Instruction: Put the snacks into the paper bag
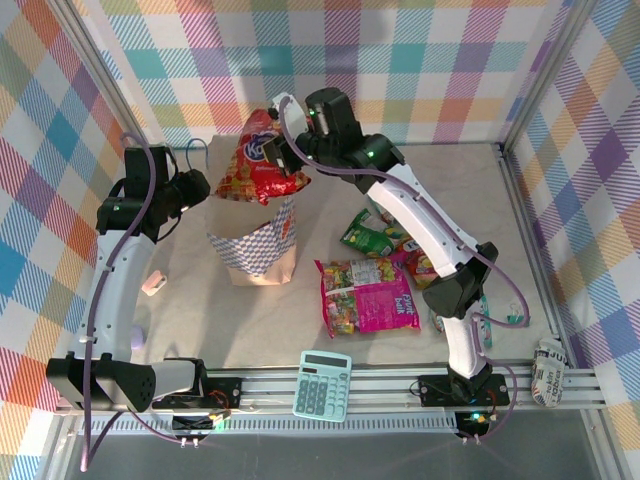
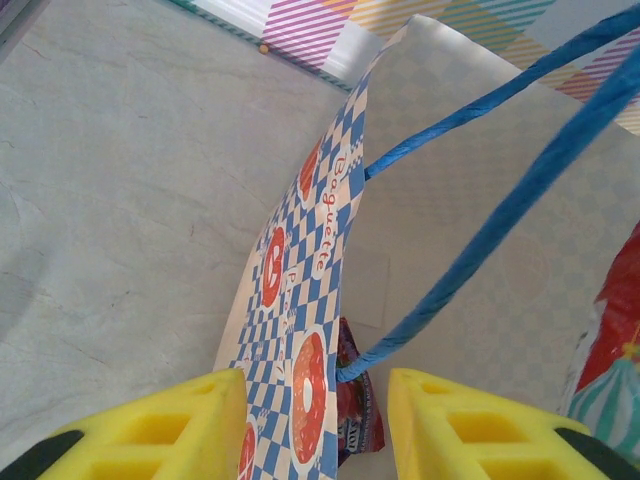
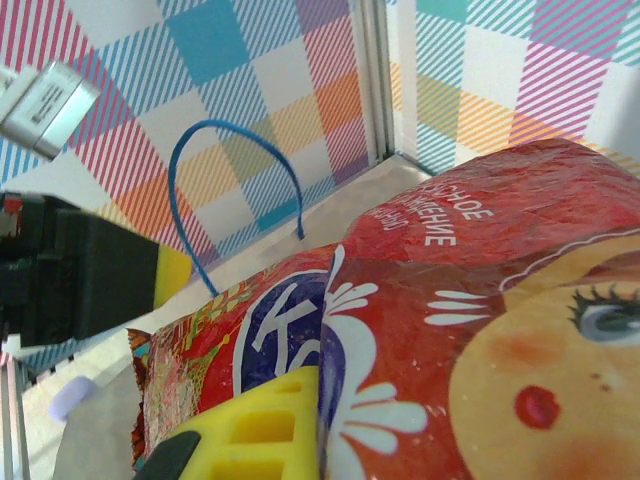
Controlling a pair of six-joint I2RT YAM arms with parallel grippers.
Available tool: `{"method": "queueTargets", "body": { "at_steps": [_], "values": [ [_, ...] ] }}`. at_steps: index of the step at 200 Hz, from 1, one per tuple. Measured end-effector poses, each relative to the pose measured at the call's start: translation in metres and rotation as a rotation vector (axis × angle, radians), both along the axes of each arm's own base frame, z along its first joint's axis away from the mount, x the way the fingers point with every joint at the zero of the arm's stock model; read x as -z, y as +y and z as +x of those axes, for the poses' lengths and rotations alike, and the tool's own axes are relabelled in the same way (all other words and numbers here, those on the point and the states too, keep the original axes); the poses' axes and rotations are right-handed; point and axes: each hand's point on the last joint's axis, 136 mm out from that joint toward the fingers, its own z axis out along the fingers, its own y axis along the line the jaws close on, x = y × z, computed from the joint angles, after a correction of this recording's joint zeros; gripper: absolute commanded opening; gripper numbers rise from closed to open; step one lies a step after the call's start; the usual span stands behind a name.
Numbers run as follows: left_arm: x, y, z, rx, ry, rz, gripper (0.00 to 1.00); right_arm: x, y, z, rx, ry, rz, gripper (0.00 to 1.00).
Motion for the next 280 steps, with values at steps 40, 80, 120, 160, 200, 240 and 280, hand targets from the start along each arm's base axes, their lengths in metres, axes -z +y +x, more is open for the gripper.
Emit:
{"method": "queueTargets", "body": {
  "at_steps": [40, 80, 120, 160, 200, 240, 280],
  "values": [
    [0.0, 0.0, 0.0, -0.001, 0.0, 0.0, 0.41, 0.007, 0.007, -0.015, -0.081, -0.033, -0.046, 0.0],
    [0.0, 0.0, 0.0, -0.001, 0.0, 0.0, 0.41, 0.014, 0.016, -0.032, -0.146, -0.077, -0.098, 0.0],
    [0.0, 0.0, 0.0, -0.001, 0.0, 0.0, 0.41, 0.018, 0.022, -0.038, -0.179, -0.101, -0.124, 0.0],
    [0.0, 0.001, 0.0, -0.003, 0.0, -0.001, 0.41, 0.021, 0.028, -0.037, -0.187, -0.108, -0.129, 0.0],
    [0.0, 0.001, 0.0, -0.001, 0.001, -0.002, 0.41, 0.031, 0.034, -0.032, -0.186, -0.122, -0.153, 0.0],
    [0.0, 0.001, 0.0, -0.001, 0.0, -0.002, 0.41, 0.041, 0.041, -0.026, -0.186, -0.113, -0.164, 0.0],
    [0.0, 0.001, 0.0, -0.001, 0.0, -0.002, 0.41, 0.046, 0.048, -0.024, -0.192, -0.114, -0.163, 0.0]
  ]
}}
